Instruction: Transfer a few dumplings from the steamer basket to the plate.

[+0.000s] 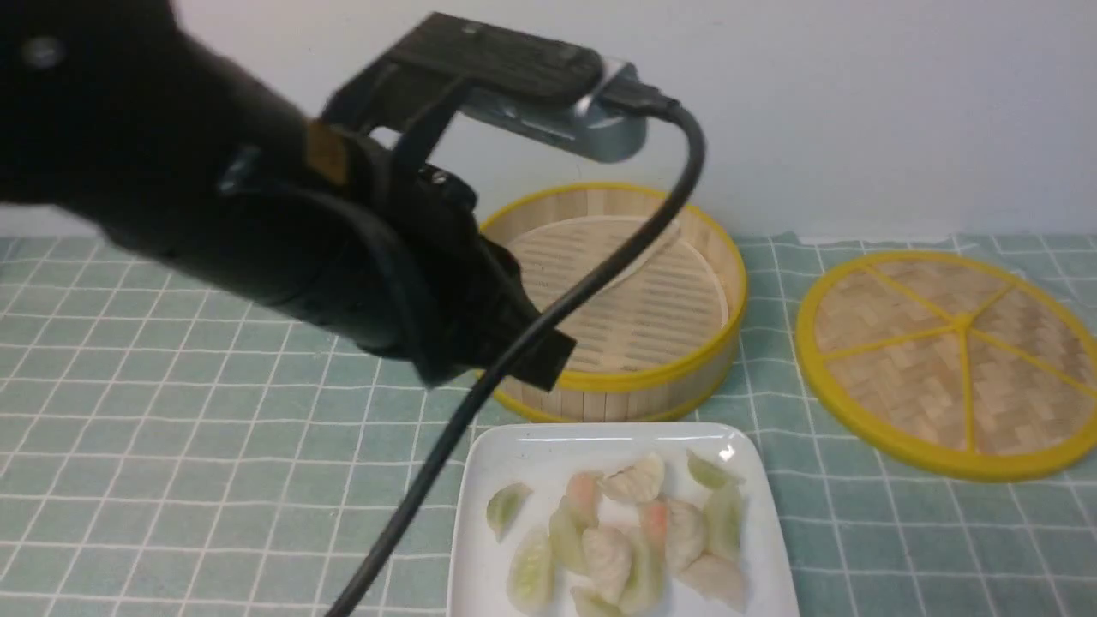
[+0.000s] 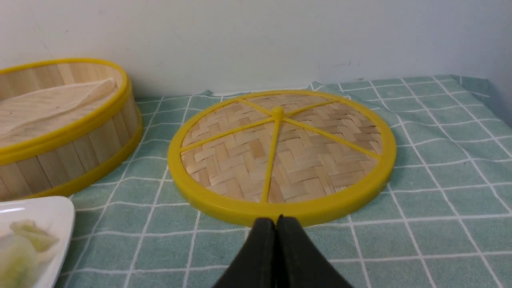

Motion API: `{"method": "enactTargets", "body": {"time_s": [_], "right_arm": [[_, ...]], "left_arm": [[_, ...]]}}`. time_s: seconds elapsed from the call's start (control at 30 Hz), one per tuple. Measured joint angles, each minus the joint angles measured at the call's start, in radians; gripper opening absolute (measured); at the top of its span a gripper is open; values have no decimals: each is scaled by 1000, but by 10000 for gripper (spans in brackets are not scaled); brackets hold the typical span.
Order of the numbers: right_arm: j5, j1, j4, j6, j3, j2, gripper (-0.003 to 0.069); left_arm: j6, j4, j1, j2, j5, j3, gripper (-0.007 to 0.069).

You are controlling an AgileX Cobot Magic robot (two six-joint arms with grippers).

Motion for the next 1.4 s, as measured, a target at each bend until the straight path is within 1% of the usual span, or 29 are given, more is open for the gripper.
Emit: {"method": "enactTargets", "body": {"time_s": [0.03,0.1,0.13,0.2,0.27,0.3,0.33,0.53,0.7,0.8,0.97,1.0,1.1,1.2,1.23,1.27,1.33,1.4], "right_arm": [[0,0,0,0,0,0,-15],[0,0,0,0,0,0,-15],[0,0,0,0,0,0,-15],[0,0,0,0,0,0,-15],[0,0,0,0,0,0,-15],[0,0,0,0,0,0,-15],[0,0,0,0,0,0,-15],[0,0,0,0,0,0,-15],[0,0,0,0,0,0,-15],[0,0,0,0,0,0,-15],[0,0,0,0,0,0,-15],[0,0,0,0,0,0,-15],[0,0,0,0,0,0,-15],[0,0,0,0,0,0,-15],[0,0,0,0,0,0,-15],[0,0,0,0,0,0,-15],[0,0,0,0,0,0,-15],[0,0,0,0,0,0,-15]], "left_arm": [[0,1,0,-47,-55,61,-6],[0,1,0,-110,-114,137,-6],[0,1,0,-161,-189,202,-6],[-6,-5,0,-239,-282,298,-6],[-16,-31,0,-315,-376,411,-6],[-16,-31,0,-321,-383,411,-6],[-20,-59,0,-368,-426,468,-6],[-22,-155,0,-471,-456,563,-6],[32,-151,0,-510,-453,567,-6],[59,-123,0,-569,-457,567,-6],[64,-46,0,-668,-476,598,-6],[64,-46,0,-673,-477,598,-6],[56,27,0,-767,-512,689,-6],[31,66,13,-865,-556,796,-6],[3,81,55,-947,-584,877,-6],[-10,85,76,-974,-597,919,-6],[-43,91,176,-1071,-622,1032,-6],[-52,93,237,-1121,-631,1080,-6]]}}
